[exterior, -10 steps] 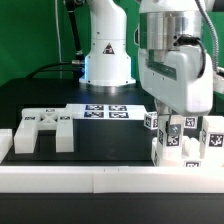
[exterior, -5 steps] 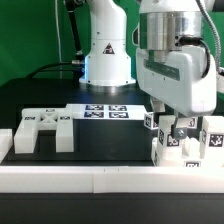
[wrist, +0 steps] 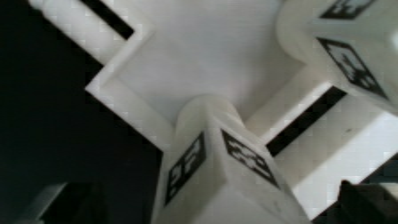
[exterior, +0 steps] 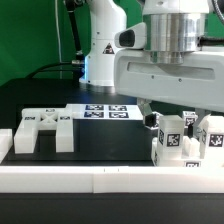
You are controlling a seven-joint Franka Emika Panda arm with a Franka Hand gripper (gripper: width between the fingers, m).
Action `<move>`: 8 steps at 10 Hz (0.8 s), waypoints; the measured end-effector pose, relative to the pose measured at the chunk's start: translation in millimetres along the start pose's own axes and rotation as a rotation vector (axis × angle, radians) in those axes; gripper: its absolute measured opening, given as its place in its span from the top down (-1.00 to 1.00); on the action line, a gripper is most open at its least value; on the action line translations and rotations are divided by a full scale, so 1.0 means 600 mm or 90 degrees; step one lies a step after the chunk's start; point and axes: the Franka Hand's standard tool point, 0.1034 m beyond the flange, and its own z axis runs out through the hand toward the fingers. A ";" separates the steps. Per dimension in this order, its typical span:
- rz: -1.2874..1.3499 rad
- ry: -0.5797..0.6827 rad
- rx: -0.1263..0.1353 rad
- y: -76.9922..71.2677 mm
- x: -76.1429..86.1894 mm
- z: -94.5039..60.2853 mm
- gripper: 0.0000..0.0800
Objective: Assemble chair
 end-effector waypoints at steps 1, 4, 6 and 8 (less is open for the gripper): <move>-0.065 0.000 0.000 0.001 0.001 0.000 -0.62; -0.215 0.000 0.000 0.002 0.001 0.000 -0.62; -0.297 0.002 -0.004 0.003 0.002 0.000 -0.62; -0.387 0.002 -0.008 0.006 0.005 0.000 -0.62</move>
Offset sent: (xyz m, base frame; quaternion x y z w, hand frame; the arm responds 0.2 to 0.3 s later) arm -0.0037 0.0049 -0.0001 0.0037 -0.0018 -0.2035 0.9791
